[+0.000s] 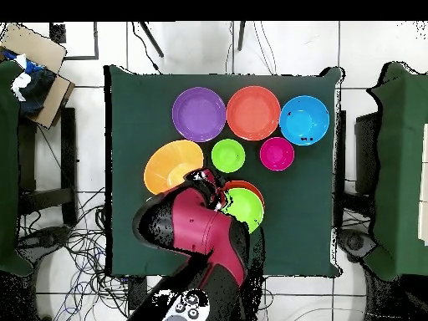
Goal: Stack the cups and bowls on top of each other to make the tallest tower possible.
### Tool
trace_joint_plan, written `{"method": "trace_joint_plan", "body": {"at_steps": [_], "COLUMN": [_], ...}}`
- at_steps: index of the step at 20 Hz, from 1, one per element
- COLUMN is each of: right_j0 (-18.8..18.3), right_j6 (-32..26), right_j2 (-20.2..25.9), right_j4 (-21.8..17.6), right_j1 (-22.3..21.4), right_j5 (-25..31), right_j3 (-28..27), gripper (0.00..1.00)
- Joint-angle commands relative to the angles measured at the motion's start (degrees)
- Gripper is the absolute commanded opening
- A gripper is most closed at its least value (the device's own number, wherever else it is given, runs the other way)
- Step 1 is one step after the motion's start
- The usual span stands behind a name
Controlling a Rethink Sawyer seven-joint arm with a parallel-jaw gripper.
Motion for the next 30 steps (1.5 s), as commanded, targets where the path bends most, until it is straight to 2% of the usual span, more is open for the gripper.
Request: {"method": "trace_joint_plan", "body": {"at_steps": [1,4,7,13,18,20,22,24,26,29,30], "right_j0": [-1.74,-2.22,0.46,1.32,-0.36,0.31,-1.08,-4.35,-3.94,-4.93,-5.96], "right_j6": [-2.36,-4.79,-2.35,-1.72,-3.20,-2.62,-3.40,-5.50,-4.04,-3.28,-3.08], "right_j2": [7.78,8.14,4.30,1.83,3.59,3.01,4.94,9.33,9.28,11.25,12.22], "right_j4": [-5.21,-7.26,-8.36,-10.32,-11.48,-11.59,-11.16,-10.65,-10.01,-8.91,-8.75], "right_j1": [0.08,-0.97,0.55,-1.36,-2.50,-1.88,-2.71,-4.12,-2.93,-1.62,-1.45], "right_j5": [1.00,1.39,0.08,1.52,3.01,3.62,5.51,6.82,7.11,9.26,8.21], "right_j3": [3.06,2.41,1.56,2.87,2.70,1.65,1.73,2.94,1.90,1.27,2.08], "gripper": [0.00,0.00,0.00,0.00,0.00,0.00,0.00,0.00,0.00,0.00,0.00]}}
